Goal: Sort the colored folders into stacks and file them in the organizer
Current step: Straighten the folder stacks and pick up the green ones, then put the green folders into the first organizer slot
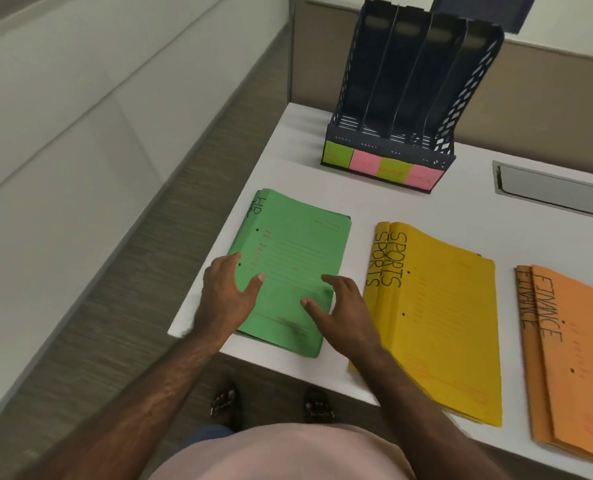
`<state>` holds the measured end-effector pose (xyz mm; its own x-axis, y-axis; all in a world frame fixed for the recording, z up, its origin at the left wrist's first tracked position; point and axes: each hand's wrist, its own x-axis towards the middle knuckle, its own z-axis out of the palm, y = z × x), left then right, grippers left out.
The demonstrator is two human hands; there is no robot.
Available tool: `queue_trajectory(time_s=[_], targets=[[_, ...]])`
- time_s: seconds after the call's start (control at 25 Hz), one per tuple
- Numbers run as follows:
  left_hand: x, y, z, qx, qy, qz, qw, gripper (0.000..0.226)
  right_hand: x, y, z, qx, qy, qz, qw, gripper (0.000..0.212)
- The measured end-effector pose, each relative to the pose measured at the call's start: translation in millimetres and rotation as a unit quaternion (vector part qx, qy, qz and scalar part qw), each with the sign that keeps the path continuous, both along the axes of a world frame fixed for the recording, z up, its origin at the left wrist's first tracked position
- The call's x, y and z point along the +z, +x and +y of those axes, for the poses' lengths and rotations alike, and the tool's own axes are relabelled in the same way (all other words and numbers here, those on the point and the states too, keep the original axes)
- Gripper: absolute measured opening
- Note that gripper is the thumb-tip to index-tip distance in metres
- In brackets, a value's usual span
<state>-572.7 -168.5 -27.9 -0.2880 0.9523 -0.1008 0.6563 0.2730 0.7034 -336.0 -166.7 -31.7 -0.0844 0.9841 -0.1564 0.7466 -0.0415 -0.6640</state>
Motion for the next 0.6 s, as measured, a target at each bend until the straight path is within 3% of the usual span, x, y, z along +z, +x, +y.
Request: queue_trajectory(time_s=[0.36, 0.6], targets=[[-17, -73, 38, -0.105, -0.091, 0.000, 0.990, 0.055, -7, -60, -6, -0.196, -0.050, -0.013, 0.979, 0.081], [-19, -87, 60, -0.046, -0.166, -0.208, 0.963, 0.074, -7, -67, -7, -0.294, -0.070, 0.076, 0.950, 0.080]])
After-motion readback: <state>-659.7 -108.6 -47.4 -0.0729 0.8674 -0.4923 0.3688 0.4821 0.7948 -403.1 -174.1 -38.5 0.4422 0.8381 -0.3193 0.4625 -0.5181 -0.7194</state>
